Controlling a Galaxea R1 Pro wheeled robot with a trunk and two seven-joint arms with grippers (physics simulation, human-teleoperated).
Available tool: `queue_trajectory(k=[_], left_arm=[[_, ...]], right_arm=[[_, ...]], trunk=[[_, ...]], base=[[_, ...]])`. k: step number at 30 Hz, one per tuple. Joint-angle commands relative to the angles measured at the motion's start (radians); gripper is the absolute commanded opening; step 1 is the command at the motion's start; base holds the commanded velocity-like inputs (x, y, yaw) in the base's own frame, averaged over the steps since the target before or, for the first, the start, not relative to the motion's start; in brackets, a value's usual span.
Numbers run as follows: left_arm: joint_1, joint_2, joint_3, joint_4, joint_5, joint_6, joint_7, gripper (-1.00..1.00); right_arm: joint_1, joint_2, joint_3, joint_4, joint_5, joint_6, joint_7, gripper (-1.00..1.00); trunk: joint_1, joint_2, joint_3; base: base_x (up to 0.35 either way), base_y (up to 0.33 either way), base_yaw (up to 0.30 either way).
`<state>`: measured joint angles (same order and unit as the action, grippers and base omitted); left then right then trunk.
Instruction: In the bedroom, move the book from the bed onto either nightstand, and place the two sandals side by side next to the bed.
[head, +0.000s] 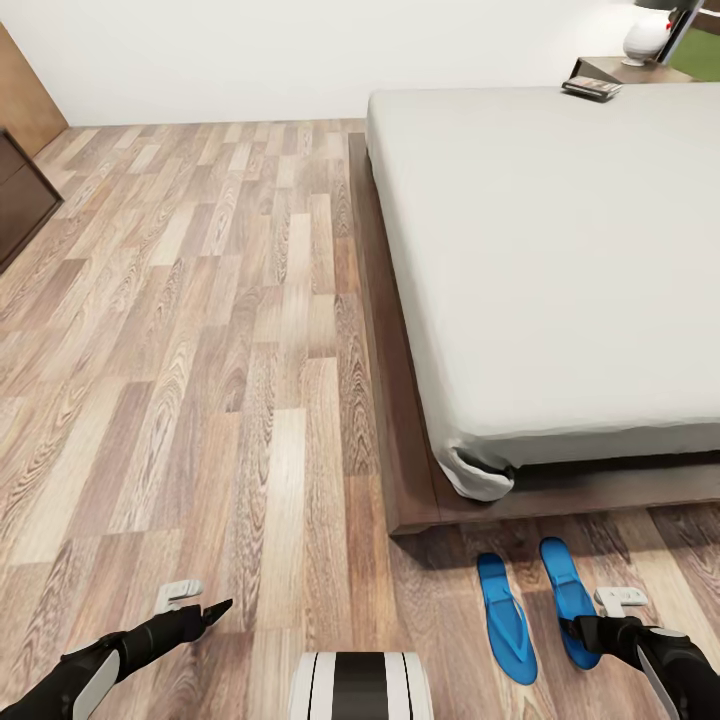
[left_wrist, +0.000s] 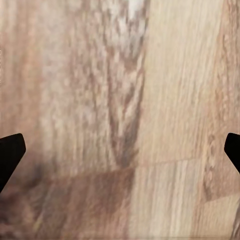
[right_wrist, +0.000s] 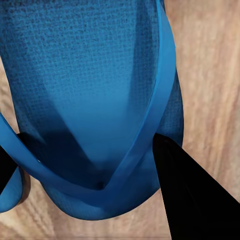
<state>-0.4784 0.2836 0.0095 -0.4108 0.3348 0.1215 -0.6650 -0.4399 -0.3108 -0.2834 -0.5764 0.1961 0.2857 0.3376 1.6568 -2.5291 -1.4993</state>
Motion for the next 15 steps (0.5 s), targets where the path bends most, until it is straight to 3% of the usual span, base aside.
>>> queue_trajectory(k=[1,6,11,15], left_arm=[[0.000,0.000,0.000,0.000,0.009,0.010,-0.004,1.00],[0.000,0.000,0.000,0.000,0.009,0.010,-0.003,1.00],[0.000,0.000,0.000,0.000,0.009,0.010,-0.004,1.00],[0.000,0.000,0.000,0.000,0.008,0.010,-0.004,1.00]], right_arm=[[0.000,0.001,-0.006,-0.002,0.011,0.004,0.009,-1.00],[0.000,0.001,-0.006,-0.002,0.011,0.004,0.004,-1.00],[0.000,0.002,-0.006,-0.003,0.010,0.004,-0.083,-1.00],[0.000,0.002,-0.006,-0.003,0.010,0.004,-0.106,-1.00]], trunk=[[0.000,0.000,-0.004],[0.003,-0.002,-0.024],[0.005,-0.003,-0.043],[0.005,-0.003,-0.047]], base=[[0.000,0.000,0.000],[0.000,0.000,0.000],[0.000,0.000,0.000],[0.000,0.000,0.000]])
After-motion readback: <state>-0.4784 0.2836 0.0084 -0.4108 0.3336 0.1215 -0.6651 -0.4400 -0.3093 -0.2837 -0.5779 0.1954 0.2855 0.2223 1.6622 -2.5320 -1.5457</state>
